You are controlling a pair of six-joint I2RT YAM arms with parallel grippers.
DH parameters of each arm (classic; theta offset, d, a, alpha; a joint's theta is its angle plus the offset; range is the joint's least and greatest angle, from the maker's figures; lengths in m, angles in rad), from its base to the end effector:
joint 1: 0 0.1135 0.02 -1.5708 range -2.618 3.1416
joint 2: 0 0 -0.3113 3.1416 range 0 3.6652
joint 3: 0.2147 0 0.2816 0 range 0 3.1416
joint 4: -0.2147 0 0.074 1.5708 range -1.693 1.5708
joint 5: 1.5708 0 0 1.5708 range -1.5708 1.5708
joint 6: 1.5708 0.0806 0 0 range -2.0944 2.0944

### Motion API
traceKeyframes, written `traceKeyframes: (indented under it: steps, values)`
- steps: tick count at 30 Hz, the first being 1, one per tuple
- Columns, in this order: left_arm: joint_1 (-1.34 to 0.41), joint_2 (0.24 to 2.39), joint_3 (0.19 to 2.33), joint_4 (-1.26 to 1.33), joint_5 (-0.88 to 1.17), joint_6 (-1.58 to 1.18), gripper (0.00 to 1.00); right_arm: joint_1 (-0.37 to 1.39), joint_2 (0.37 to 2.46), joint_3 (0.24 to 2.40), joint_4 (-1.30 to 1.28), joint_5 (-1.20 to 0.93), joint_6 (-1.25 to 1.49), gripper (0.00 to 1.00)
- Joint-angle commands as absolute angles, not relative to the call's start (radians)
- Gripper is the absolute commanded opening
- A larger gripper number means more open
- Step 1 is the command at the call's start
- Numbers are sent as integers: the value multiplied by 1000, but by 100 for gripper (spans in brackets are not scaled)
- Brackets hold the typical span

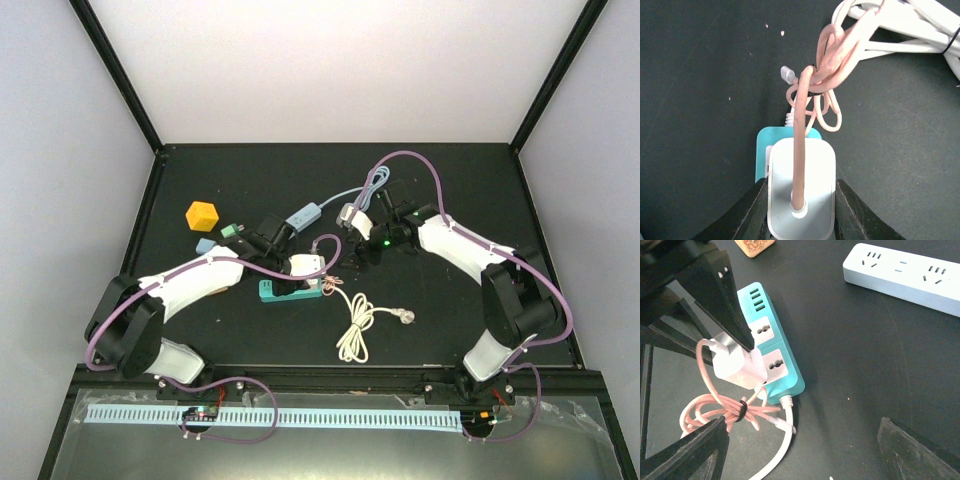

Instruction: Pull the plug off the socket

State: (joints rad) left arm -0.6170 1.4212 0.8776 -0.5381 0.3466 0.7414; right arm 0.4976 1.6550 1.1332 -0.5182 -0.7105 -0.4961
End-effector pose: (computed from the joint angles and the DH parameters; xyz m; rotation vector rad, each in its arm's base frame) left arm 0.2374 -0.2020 0.1981 1.7244 1.9548 -0.4146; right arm 0.3115 0.2290 0.2221 -1.3956 2.0517 0.9164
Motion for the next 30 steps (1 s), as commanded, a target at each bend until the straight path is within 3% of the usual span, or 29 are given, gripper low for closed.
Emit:
traceKeyframes:
  steps: [1,15,30]
  values:
    - [-625,1384,892,-565,395,735,16,492,1661,1132,-517,-721,-510,84]
    - [-511,1243,974,-732,421,737,15,492,1661,1132,-520,-724,-515,84]
    - [134,1244,1068,-909,558,796,17,505,1655,1128,-525,-725,-529,83]
